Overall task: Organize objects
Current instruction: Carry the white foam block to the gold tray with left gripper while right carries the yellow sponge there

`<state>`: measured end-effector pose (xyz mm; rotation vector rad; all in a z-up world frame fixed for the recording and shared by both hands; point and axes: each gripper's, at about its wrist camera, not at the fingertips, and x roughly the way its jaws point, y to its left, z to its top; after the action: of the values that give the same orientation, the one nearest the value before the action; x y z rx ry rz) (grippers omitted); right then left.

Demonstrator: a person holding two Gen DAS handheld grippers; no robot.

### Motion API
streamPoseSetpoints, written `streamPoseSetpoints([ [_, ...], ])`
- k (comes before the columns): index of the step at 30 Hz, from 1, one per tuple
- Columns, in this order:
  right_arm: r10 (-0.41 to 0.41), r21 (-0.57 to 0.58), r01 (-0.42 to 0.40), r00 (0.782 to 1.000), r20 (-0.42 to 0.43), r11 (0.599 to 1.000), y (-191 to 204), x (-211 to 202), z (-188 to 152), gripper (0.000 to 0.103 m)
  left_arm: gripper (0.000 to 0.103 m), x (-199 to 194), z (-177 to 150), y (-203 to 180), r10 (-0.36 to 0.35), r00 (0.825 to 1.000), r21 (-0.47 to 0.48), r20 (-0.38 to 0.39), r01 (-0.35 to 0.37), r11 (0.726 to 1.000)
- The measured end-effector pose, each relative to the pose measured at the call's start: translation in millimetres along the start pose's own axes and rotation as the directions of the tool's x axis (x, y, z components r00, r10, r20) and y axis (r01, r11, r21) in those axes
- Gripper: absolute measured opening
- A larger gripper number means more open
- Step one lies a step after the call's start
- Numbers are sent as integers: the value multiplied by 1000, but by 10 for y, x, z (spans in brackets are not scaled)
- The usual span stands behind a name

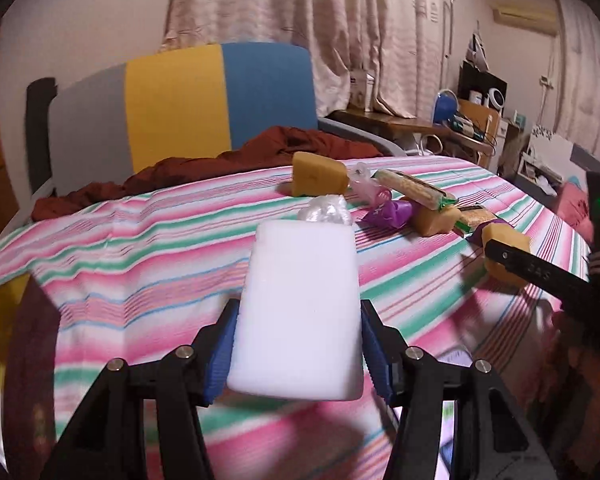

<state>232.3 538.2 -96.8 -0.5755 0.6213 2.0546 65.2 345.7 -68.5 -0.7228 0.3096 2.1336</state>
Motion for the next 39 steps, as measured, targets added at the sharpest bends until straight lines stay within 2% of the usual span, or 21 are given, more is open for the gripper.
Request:
streamPoseSetpoints([
  [5,-27,-54,28,999,21,998,106,-41,-1,67,58,-235,-181,28,-7,1000,-25,-10,6,1000],
  [11,-42,-111,46,999,31,993,215,-58,-11,67,58,-700,-240,164,-60,998,-83,37,62,995],
  [19,-45,-107,50,998,52,993,214,-104,-12,67,58,-1297,-225,733,-3,995,-187,104,23,982],
  [24,-30,-146,38,998,58,989,269,-172,-18,67,58,-1574,-294,1197,83,990,-262,114,-51,964],
  [27,-32,-184,41,998,51,982,331,-204,-4,67,58,-1714,-325,1508,150,982,-309,113,-108,945],
  [30,-17,-208,26,999,46,978,402,-302,13,66,59,-1851,-340,1883,224,970,-372,98,-173,912],
  [35,125,-195,-118,992,25,974,630,-624,20,66,58,-1999,-401,2539,322,945,-481,58,-256,839],
  [37,191,-200,-183,981,21,963,784,-776,-2,66,58,-1996,-456,2730,325,945,-506,28,-267,820],
  [39,276,-204,-269,961,3,941,977,-943,-48,66,58,-1952,-530,2925,329,944,-538,-24,-290,791],
])
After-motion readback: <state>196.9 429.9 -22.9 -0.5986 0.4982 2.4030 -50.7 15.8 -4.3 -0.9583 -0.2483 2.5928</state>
